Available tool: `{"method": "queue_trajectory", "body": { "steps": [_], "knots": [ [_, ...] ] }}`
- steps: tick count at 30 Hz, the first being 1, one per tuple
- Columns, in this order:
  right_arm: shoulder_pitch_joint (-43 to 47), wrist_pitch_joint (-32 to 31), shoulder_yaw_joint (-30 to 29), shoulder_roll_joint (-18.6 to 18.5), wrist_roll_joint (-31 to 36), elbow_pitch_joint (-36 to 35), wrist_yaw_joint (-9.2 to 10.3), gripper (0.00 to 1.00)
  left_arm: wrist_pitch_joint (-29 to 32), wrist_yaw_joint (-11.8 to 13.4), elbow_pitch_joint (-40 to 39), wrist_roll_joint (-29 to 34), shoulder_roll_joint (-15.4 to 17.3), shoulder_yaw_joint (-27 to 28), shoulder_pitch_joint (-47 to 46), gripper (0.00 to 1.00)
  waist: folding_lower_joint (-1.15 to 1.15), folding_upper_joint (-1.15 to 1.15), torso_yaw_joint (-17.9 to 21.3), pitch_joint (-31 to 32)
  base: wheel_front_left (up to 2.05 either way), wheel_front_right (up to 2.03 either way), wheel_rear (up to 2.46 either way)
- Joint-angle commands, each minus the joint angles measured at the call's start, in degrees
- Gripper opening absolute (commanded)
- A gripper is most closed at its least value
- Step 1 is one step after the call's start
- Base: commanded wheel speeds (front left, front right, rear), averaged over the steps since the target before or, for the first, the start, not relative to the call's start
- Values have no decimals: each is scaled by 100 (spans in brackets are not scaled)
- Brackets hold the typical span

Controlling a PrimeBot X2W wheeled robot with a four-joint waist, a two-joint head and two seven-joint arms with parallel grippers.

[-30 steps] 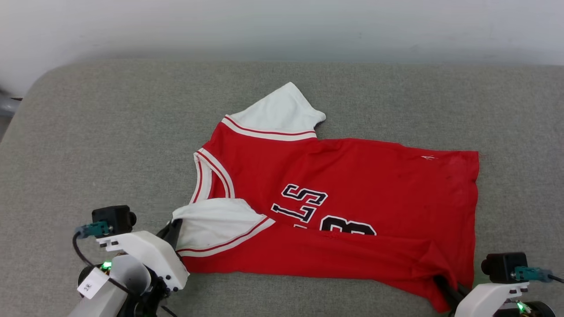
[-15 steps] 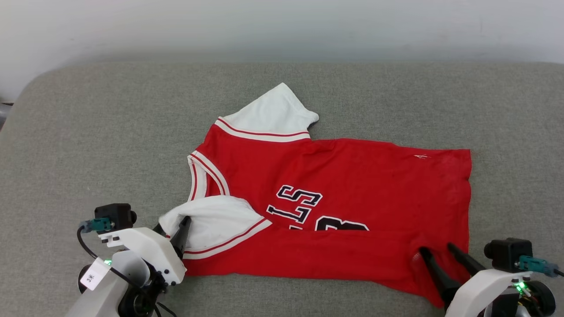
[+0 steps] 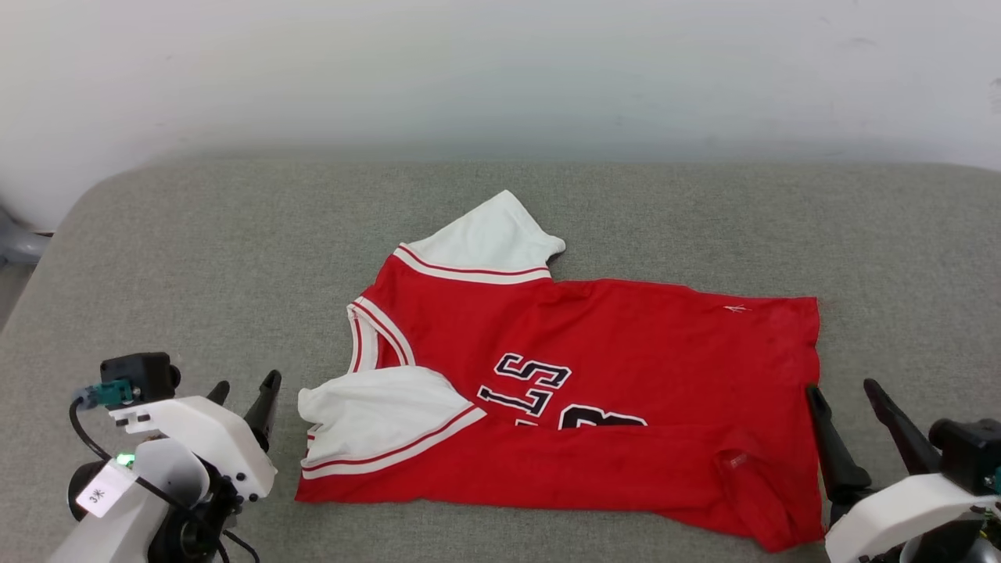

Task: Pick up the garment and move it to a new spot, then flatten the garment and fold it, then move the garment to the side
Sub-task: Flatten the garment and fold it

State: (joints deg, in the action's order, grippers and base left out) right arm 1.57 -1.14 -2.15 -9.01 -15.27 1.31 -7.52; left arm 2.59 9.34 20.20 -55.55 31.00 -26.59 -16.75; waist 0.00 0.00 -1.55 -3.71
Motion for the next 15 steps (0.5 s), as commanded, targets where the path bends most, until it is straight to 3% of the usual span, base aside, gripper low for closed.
{"method": "queue_trajectory", "body": {
  "steps": [1,11,15],
  "knots": [
    [108,-37,-104,81,78,-101,6,100,104,39,-175,-7,74,9,51,100,0,0,18,34,0,0,0],
    [429,-329,-415,410,338,-859,6,100,1984,389,-1354,-346,913,-281,210,100,0,0,381,-50,0,0,0],
    [393,-354,-381,501,308,-924,6,100,2560,583,-1531,-514,1082,-375,308,100,0,0,569,-195,0,0,0]
  ]
}}
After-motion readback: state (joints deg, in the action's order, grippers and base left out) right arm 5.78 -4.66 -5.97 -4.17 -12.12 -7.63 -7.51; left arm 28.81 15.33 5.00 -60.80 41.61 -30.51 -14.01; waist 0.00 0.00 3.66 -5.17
